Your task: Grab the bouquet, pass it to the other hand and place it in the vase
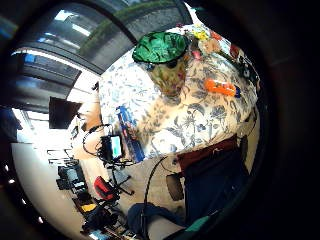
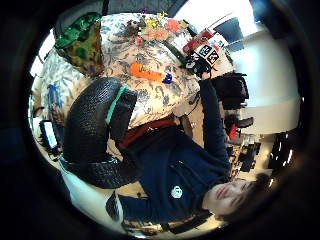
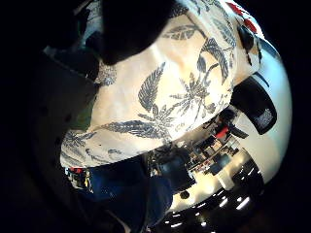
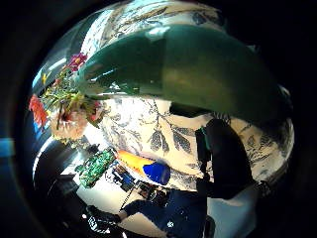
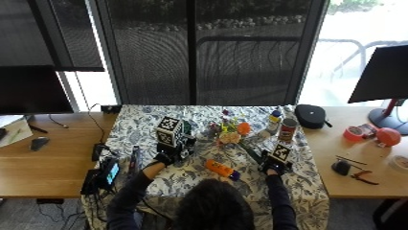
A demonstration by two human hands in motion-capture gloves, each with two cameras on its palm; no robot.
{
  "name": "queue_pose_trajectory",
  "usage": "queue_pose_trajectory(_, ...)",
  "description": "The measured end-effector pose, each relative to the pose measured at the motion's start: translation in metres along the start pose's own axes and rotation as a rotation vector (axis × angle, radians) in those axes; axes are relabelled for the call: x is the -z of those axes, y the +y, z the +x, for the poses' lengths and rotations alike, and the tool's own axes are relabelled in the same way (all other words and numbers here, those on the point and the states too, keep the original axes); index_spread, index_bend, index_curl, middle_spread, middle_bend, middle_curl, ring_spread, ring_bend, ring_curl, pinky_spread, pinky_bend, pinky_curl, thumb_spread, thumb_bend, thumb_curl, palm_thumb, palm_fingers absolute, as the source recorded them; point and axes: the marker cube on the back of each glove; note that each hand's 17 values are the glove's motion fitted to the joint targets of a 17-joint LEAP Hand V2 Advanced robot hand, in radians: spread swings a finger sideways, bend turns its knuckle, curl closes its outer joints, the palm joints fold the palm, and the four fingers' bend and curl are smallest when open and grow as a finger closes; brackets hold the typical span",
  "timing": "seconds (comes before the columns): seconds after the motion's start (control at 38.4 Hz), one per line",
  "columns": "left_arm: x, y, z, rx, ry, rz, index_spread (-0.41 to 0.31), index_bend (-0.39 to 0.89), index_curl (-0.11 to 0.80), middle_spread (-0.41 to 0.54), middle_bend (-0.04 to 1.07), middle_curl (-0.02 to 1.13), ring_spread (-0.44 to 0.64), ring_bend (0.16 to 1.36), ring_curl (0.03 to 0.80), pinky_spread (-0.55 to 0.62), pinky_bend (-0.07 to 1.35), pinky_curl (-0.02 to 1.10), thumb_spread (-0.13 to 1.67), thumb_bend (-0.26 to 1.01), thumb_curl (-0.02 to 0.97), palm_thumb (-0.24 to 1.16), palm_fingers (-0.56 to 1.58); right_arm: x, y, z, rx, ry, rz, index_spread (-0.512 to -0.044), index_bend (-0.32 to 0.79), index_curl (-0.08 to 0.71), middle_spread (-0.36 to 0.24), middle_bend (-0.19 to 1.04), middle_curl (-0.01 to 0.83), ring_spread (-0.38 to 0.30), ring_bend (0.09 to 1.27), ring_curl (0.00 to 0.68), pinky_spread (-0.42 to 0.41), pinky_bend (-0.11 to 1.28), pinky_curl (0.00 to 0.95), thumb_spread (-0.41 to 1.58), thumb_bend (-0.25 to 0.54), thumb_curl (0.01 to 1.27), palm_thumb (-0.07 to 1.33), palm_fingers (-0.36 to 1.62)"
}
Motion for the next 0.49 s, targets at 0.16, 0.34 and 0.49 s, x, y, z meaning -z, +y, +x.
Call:
queue_pose_trajectory(0.16, -0.001, 0.003, -0.001, -0.002, -0.001, -0.006, -0.002, 0.16, 0.335, 0.219, 0.18, 0.3, 0.29, 0.54, 0.26, 0.38, 0.29, 0.31, 1.25, -0.01, 0.26, 0.35, 0.2, -0.003, 0.003, -0.001, -0.067, 0.07, 0.034, -0.274, 0.28, 0.234, -0.045, 0.28, 0.394, -0.104, 0.52, 0.338, 0.111, 0.57, 0.326, 1.1, 0.059, 0.41, 0.87, 0.68)
queue_pose_trajectory(0.34, 0.0, 0.005, -0.003, 0.003, -0.003, -0.017, -0.002, 0.16, 0.338, 0.219, 0.18, 0.3, 0.29, 0.54, 0.263, 0.38, 0.29, 0.32, 1.25, -0.01, 0.262, 0.35, 0.2, 0.003, -0.002, -0.011, -0.044, 0.107, 0.114, -0.24, 0.41, 0.318, -0.081, 0.24, 0.405, -0.143, 0.45, 0.333, 0.049, 0.44, 0.3, 1.14, 0.118, 0.44, 1.01, 0.87)
queue_pose_trajectory(0.49, 0.002, 0.009, -0.004, 0.011, -0.003, -0.033, -0.002, 0.16, 0.34, 0.219, 0.18, 0.31, 0.29, 0.54, 0.266, 0.37, 0.29, 0.32, 1.24, -0.01, 0.267, 0.36, 0.2, 0.008, -0.003, -0.012, -0.03, 0.063, 0.111, -0.227, 0.2, 0.31, -0.14, 0.43, 0.471, -0.204, 0.57, 0.373, -0.046, 0.33, 0.283, 1.16, 0.116, 0.45, 1.04, 1.15)
